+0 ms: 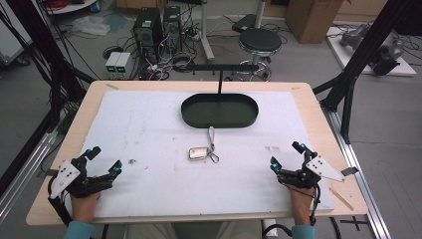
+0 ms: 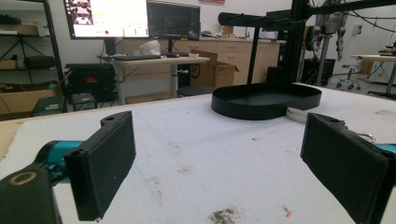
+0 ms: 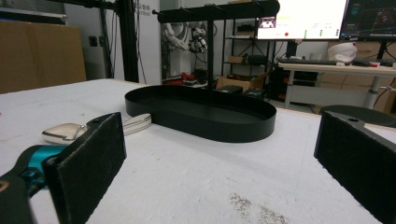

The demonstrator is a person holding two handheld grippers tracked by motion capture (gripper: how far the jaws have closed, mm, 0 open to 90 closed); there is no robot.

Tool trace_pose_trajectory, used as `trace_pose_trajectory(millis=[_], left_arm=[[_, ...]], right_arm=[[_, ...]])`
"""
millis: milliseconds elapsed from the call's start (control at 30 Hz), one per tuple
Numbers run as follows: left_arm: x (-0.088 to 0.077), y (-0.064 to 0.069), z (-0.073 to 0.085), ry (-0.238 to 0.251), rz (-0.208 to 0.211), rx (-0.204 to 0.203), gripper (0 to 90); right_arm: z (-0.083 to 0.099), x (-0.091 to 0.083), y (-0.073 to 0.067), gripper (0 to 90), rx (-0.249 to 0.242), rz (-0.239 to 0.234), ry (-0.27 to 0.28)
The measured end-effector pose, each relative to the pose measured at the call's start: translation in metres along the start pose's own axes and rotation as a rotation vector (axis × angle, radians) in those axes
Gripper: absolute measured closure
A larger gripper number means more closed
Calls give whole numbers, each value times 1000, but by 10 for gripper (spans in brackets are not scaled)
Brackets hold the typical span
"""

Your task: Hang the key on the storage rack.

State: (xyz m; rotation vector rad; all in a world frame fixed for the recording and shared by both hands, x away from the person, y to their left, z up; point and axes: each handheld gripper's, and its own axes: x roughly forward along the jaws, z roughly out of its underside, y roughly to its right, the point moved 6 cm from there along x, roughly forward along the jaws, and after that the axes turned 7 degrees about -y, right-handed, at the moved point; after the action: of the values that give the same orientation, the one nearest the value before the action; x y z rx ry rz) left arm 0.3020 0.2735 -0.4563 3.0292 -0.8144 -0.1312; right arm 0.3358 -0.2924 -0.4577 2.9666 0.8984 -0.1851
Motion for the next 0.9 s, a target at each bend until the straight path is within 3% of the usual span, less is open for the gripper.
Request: trace_pose_trajectory(millis=[267,900], left_arm=[[0,0,0,1,0,3,107],[-1,1,0,8,-3,8,107]], right_arm=[[0,0,0,15,17,-1,-5],[0,1,0,14,-2,9,-18]])
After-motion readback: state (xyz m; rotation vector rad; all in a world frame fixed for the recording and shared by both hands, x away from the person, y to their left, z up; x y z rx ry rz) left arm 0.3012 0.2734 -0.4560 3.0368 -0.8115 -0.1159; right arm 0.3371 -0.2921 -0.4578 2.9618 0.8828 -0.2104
